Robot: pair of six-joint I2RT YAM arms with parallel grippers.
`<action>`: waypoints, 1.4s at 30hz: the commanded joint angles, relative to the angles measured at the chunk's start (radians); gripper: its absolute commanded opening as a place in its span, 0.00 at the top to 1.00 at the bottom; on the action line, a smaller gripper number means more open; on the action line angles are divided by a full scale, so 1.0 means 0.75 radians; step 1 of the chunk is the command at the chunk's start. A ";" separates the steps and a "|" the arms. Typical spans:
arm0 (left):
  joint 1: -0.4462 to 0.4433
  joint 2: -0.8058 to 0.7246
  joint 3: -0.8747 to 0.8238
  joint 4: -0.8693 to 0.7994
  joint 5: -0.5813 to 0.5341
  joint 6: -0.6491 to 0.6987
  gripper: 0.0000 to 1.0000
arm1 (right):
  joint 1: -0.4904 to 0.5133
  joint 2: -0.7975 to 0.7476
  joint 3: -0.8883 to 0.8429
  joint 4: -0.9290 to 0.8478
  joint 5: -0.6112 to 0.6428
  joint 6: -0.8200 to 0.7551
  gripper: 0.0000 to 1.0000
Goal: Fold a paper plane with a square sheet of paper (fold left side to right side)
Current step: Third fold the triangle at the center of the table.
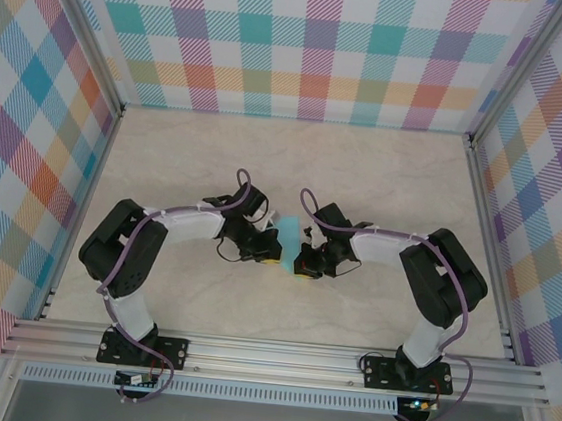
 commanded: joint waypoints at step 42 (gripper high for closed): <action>0.142 0.186 0.000 -0.059 -0.249 0.075 1.00 | 0.019 0.085 -0.044 -0.252 0.222 -0.049 1.00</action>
